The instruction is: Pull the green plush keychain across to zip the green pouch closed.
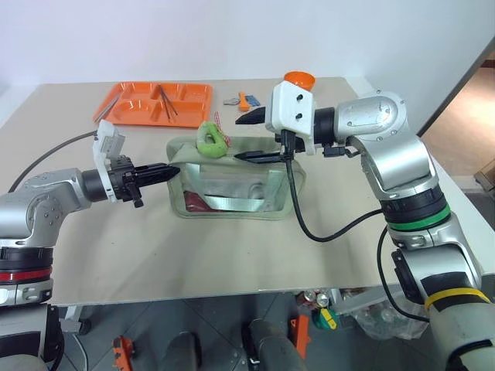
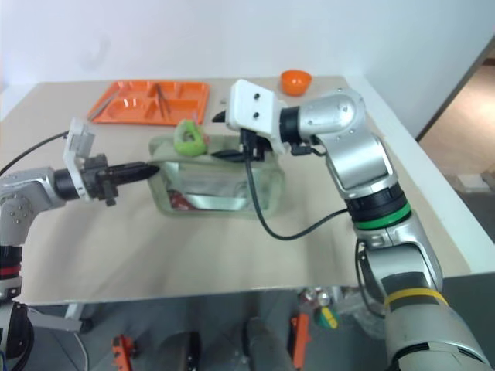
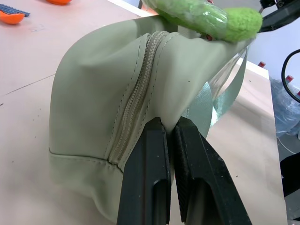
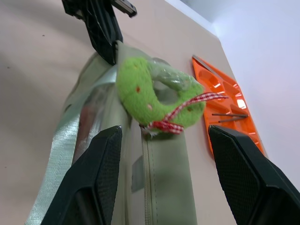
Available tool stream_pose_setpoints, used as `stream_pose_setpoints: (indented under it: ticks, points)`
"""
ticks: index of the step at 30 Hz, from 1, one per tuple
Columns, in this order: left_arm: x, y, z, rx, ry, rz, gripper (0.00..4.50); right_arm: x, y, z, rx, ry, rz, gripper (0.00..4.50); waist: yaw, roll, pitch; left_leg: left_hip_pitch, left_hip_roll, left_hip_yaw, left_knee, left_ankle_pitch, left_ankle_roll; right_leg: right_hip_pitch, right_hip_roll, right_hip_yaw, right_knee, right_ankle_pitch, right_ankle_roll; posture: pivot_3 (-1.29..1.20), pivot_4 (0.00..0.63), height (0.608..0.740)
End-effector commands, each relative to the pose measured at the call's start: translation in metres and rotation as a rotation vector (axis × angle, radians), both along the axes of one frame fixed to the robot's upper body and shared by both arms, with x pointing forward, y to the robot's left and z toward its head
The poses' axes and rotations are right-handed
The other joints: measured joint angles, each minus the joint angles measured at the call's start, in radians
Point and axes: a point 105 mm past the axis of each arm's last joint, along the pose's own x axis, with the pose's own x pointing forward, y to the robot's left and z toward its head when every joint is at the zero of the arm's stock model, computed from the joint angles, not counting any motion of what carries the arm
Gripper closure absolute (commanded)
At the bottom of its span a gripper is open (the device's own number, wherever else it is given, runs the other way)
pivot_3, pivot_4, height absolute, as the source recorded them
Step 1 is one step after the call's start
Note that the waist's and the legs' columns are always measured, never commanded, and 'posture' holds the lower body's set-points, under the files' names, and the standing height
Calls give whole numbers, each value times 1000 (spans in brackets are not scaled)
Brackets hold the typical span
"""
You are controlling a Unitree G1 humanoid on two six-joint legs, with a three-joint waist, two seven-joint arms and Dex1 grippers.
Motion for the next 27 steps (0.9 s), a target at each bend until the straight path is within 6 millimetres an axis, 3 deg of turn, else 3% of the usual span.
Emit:
stream_pose_setpoints:
  ticks: [1, 23, 27]
  points:
    - [-6, -1, 15, -23, -69, -18, 4500, -9, 10, 3, -12, -36, 53, 1486, -1, 0, 0, 0, 0, 0, 0, 0, 0, 0, 0, 0, 0, 0, 0, 0, 150, 740]
    - [-3, -4, 10, -6, -61, -4, 4500, -4, 37, 9, 55, 9, 94, 1486, -1, 0, 0, 0, 0, 0, 0, 0, 0, 0, 0, 0, 1, 0, 0, 0, 150, 740]
    - [-3, -3, 10, -8, -59, 1, 4500, -5, 36, 5, 40, 20, 103, 2604, -1, 0, 0, 0, 0, 0, 0, 0, 0, 0, 0, 0, 1, 0, 0, 0, 150, 740]
